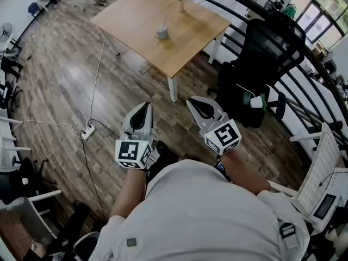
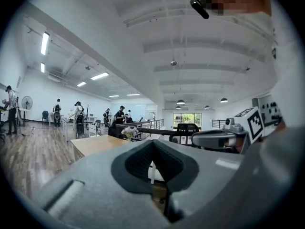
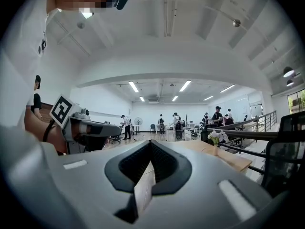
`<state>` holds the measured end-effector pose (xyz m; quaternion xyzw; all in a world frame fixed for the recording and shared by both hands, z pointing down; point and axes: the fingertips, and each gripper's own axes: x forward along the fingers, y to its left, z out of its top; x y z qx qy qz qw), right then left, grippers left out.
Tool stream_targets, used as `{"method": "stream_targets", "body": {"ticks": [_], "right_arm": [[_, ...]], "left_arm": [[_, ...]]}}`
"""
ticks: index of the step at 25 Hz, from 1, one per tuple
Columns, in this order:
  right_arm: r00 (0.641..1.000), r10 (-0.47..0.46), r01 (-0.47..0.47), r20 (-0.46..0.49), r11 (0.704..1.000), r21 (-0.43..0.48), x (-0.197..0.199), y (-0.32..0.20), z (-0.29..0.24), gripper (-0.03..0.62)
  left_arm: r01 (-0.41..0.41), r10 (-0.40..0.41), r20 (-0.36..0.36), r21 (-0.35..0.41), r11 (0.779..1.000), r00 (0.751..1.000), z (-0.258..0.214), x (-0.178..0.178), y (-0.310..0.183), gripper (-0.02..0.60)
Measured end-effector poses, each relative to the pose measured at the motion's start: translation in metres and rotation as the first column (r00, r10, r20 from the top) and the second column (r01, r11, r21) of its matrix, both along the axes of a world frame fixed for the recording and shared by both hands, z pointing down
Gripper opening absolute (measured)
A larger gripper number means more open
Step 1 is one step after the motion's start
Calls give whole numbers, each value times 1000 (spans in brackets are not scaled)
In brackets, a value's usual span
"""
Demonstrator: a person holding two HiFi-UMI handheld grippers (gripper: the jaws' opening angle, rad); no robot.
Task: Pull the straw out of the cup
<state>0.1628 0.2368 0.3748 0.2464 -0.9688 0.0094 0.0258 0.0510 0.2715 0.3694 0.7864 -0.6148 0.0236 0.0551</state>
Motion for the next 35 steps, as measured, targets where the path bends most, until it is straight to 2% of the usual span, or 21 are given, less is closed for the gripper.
{"method": "stream_targets", "body": {"ticks": [5,11,17,26,35], "right_arm": [[1000,1,-2,23,1000,12,-48,-23,4,9],[1000,8,-8,-3,1000,9,-120,-52,2,9],[1000,24,-24,-10,1000,9,-165,-70,-3,9],[999,38,-39,-21,998,-45,-184,-107,15,9],[1000,-21,21,-2,994,-107,-197,-192,38,9]], "left_arm": [[3,-3,-8,-4,1000,1000,7,-49,-20,5],[1,-1,-21,3,1000,1000,5,-122,-46,5],[-23,23,-19,17,1000,1000,-3,-166,-61,5],[-35,35,-37,-6,999,999,10,-190,-100,5],[2,-2,-7,-56,998,1000,25,-198,-177,5]]}}
